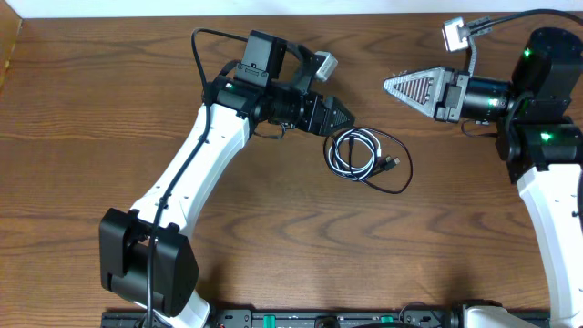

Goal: Untangle cables

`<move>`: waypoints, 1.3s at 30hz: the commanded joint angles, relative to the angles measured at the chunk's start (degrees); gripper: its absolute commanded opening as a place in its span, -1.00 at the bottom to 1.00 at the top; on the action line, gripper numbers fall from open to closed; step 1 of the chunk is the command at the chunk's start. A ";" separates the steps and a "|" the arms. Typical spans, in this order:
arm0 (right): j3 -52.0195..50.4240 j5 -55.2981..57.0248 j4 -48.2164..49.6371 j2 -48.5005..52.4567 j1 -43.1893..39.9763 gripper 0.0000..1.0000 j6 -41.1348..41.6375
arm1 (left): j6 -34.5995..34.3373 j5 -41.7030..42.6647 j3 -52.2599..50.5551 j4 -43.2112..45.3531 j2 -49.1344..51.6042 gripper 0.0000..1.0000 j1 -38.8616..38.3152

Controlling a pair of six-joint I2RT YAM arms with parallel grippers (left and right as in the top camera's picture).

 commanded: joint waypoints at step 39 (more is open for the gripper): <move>0.74 50.16 -37.27 -0.63 -3.85 -0.43 -21.40 | -25.73 -30.45 -2.84 1.46 22.01 -0.13 -7.06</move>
